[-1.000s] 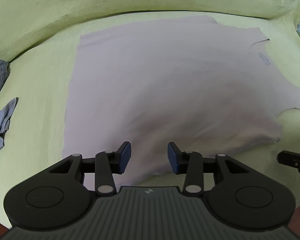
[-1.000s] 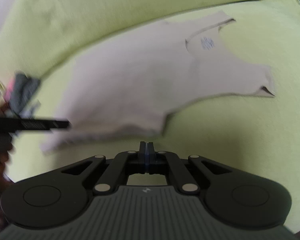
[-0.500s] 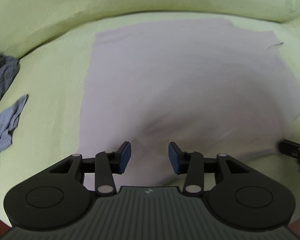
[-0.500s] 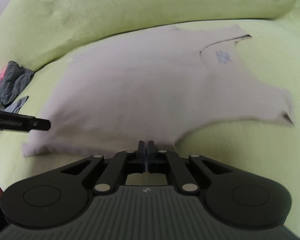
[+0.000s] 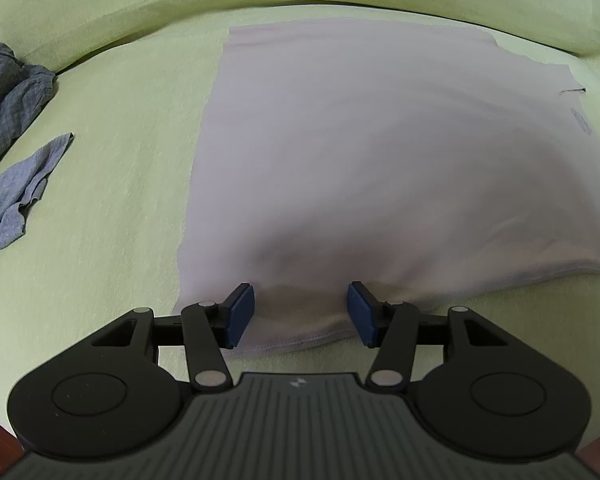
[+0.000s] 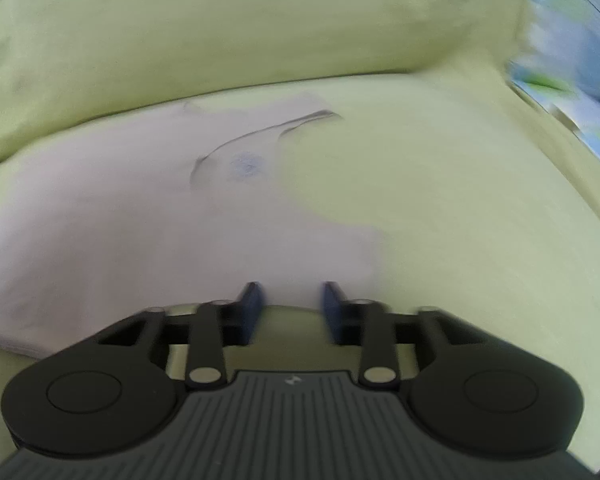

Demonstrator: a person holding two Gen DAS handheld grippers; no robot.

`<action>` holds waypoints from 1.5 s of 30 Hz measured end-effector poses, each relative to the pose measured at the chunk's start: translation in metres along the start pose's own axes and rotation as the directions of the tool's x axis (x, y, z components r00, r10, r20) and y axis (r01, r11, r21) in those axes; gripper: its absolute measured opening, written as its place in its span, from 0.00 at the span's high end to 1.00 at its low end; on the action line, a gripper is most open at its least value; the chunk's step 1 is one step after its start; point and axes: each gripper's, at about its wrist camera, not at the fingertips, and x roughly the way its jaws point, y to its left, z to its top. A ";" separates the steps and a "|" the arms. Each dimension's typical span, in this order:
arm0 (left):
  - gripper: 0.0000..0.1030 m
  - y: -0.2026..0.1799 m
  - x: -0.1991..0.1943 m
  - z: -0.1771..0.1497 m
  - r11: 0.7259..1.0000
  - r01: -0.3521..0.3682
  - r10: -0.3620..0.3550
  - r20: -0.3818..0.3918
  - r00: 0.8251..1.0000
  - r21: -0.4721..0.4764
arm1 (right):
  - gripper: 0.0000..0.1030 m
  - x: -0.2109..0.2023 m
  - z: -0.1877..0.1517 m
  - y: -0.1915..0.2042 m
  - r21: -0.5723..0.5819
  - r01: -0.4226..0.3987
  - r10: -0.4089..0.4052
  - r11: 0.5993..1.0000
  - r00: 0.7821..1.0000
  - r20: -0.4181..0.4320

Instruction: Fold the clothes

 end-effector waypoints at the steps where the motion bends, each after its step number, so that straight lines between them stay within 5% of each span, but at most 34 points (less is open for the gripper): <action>1: 0.44 0.000 -0.002 0.001 1.000 -0.005 0.005 -0.001 1.000 0.004 | 0.99 -0.004 0.001 -0.010 0.015 0.042 -0.042 0.999 0.999 -0.016; 5: 0.45 -0.002 -0.011 0.007 1.000 -0.003 0.003 0.010 1.000 0.009 | 0.90 -0.021 0.010 -0.033 0.074 0.060 -0.062 0.995 0.998 0.024; 12: 0.45 -0.032 -0.011 0.033 0.998 0.032 -0.035 0.067 0.997 0.047 | 0.90 0.012 0.024 0.007 -0.057 -0.112 0.113 0.992 0.993 0.021; 17: 0.45 -0.039 0.000 0.021 0.998 0.016 -0.021 0.064 0.998 0.067 | 0.97 0.011 0.017 -0.012 -0.014 0.005 -0.005 1.000 1.000 0.007; 20: 0.45 -0.029 -0.003 0.023 0.999 0.026 -0.029 0.086 0.996 0.041 | 0.79 0.003 0.024 -0.026 0.000 0.086 -0.086 0.996 0.996 0.001; 23: 0.45 -0.019 0.004 0.036 1.000 0.025 -0.025 0.102 0.994 0.006 | 0.79 -0.003 0.033 -0.004 -0.043 -0.023 0.026 0.999 0.997 0.078; 24: 0.45 -0.020 0.009 0.039 1.000 0.027 -0.028 0.098 0.995 0.007 | 0.79 0.000 0.035 0.015 -0.061 -0.115 0.120 0.991 0.990 0.081; 28: 0.45 -0.016 0.020 0.027 1.000 0.021 -0.023 0.089 0.996 0.019 | 0.79 0.022 0.023 0.073 -0.111 -0.355 0.359 0.928 0.933 0.009; 30: 0.45 -0.011 0.017 0.012 0.999 0.026 -0.029 0.102 0.994 0.029 | 0.79 0.025 0.002 0.092 -0.143 -0.404 0.399 0.903 0.915 -0.064; 36: 0.46 0.014 0.003 -0.008 1.000 0.028 -0.029 0.079 0.996 0.004 | 0.79 -0.015 -0.044 0.089 -0.244 -0.362 0.351 0.900 0.932 -0.089; 40: 0.46 0.026 0.000 0.036 1.000 0.031 -0.031 0.147 0.989 -0.002 | 0.76 -0.025 -0.006 0.089 -0.219 -0.366 0.371 0.905 0.928 -0.016; 45: 0.46 0.010 0.031 0.112 0.997 -0.003 -0.016 0.250 0.968 0.074 | 0.75 0.031 0.053 0.124 -0.282 -0.376 0.393 0.882 0.920 0.001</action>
